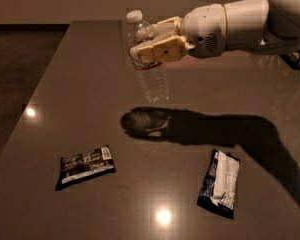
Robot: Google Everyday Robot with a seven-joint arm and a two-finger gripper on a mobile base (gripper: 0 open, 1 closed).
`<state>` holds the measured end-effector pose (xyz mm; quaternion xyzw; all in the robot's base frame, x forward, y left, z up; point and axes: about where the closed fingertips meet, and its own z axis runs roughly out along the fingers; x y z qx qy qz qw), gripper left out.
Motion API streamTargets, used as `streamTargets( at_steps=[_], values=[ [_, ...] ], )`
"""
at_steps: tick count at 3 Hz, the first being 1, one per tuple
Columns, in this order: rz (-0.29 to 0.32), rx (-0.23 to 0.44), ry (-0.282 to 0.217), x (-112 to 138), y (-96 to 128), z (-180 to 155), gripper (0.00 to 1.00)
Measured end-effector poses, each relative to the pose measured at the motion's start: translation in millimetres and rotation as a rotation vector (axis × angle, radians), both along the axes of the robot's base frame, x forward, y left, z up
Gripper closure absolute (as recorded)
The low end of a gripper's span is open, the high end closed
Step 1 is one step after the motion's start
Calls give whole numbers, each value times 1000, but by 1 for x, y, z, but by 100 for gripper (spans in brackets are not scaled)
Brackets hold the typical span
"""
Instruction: Place water bottle upright
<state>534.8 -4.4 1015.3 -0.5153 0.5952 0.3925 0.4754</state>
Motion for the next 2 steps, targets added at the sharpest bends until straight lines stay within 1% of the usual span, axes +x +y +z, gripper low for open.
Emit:
streamTargets(
  at_steps=[1,2],
  values=[
    [-10,61,-46,-1,-13,-2,100],
    [-16,116,-64,-1,-23,-12,100]
  ],
)
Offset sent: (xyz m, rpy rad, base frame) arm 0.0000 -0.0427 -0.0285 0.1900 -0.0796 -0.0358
